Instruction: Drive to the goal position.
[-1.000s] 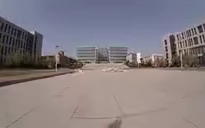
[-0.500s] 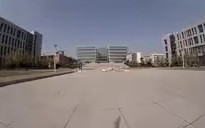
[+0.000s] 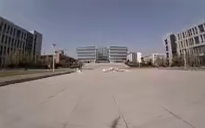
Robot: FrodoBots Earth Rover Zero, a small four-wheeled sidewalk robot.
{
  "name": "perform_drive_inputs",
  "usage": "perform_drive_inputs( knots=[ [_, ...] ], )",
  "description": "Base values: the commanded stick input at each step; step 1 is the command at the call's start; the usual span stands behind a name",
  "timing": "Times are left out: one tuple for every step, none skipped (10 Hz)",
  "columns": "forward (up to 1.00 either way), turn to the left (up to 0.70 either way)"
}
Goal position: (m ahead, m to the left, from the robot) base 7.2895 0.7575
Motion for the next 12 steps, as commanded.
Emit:
perform_drive_inputs(
  knots=[
    [1.0,0.01],
    [1.0,0.01],
    [1.0,0.01],
    [1.0,0.01],
    [1.0,0.01],
    [1.0,0.01],
    [1.0,0.01],
    [1.0,0.01],
    [1.0,0.01],
    [1.0,0.01],
    [1.0,0.01],
    [1.0,0.01]
  ],
)
